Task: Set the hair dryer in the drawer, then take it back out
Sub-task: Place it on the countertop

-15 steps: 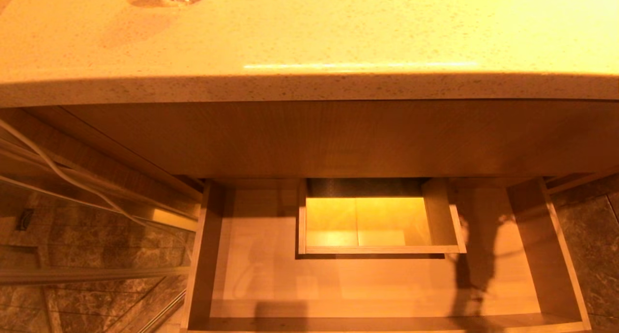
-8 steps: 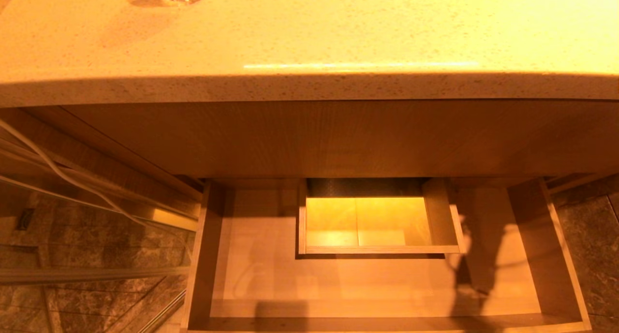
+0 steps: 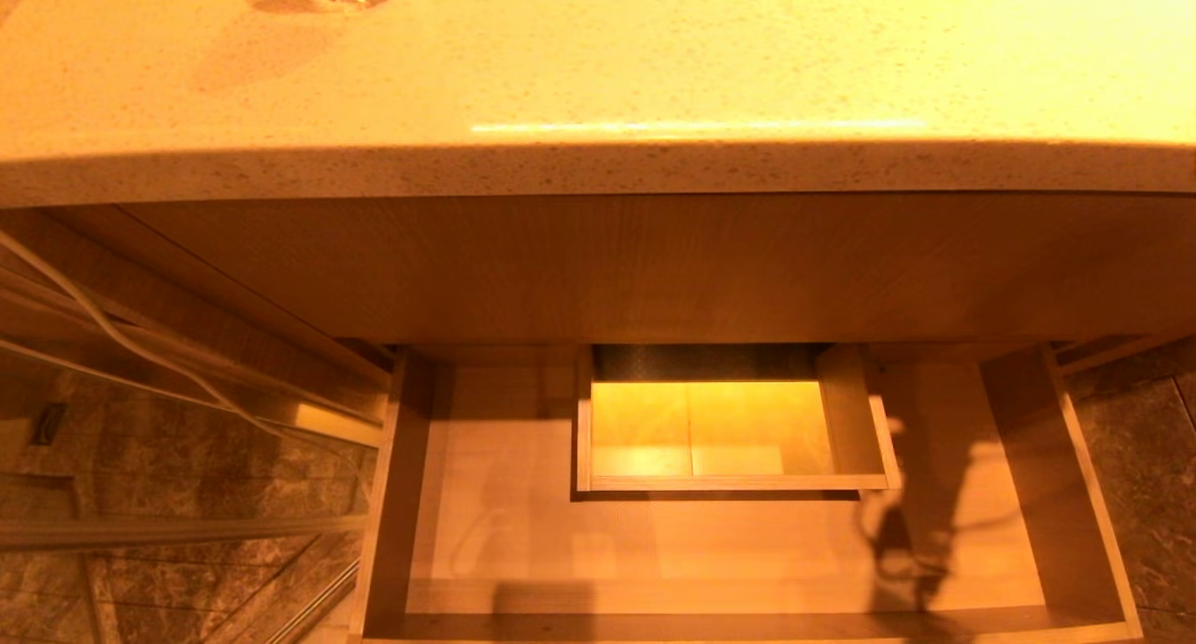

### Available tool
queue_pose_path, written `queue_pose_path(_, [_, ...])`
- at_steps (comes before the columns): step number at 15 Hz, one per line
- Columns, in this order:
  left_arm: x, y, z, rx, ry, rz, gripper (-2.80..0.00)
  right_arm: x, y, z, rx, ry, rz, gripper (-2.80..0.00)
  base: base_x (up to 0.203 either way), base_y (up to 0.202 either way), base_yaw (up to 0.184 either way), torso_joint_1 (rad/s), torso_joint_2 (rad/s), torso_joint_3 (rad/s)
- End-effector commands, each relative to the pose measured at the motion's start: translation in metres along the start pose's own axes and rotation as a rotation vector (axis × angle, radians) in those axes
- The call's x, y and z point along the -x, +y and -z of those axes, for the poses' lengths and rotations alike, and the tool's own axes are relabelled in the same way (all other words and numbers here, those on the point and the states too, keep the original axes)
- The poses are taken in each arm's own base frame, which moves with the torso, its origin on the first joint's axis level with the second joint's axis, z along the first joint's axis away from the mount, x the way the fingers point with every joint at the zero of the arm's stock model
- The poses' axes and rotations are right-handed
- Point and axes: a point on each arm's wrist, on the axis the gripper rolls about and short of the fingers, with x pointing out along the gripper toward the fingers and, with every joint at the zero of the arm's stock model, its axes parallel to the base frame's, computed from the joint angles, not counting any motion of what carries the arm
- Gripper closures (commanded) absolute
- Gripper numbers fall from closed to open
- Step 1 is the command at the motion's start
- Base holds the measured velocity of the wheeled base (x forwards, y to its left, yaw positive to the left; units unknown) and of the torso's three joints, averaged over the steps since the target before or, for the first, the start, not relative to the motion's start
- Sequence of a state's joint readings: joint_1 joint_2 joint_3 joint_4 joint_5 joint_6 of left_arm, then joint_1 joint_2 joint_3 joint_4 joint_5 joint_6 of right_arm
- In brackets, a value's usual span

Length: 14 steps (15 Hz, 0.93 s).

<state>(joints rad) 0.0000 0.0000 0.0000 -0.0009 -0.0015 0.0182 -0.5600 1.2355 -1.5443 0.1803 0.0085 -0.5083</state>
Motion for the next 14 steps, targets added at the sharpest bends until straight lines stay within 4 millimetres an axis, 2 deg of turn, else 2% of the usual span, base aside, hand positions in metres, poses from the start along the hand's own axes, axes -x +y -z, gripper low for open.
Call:
queue_pose_path(1, [0.000, 0.000, 0.000, 0.000, 0.001, 0.000, 0.00, 0.008, -0.002, -0.003, 0.004, -0.025, 0.009, -2.80, 0.000, 0.000, 0.000, 0.000, 0.00, 0.000])
queue_pose_path(7, [0.000, 0.000, 0.000, 0.000, 0.001, 0.000, 0.00, 0.018, -0.006, -0.005, 0.008, -0.035, 0.042, -2.80, 0.000, 0.000, 0.000, 0.000, 0.00, 0.000])
queue_pose_path(11, [0.000, 0.000, 0.000, 0.000, 0.001, 0.000, 0.00, 0.061, -0.007, -0.008, 0.006, -0.047, 0.057, -2.80, 0.000, 0.000, 0.000, 0.000, 0.00, 0.000])
queue_pose_path(14, [0.000, 0.000, 0.000, 0.000, 0.002, 0.000, 0.00, 0.090, 0.001, 0.003, 0.011, -0.029, 0.041, -2.80, 0.000, 0.000, 0.000, 0.000, 0.00, 0.000])
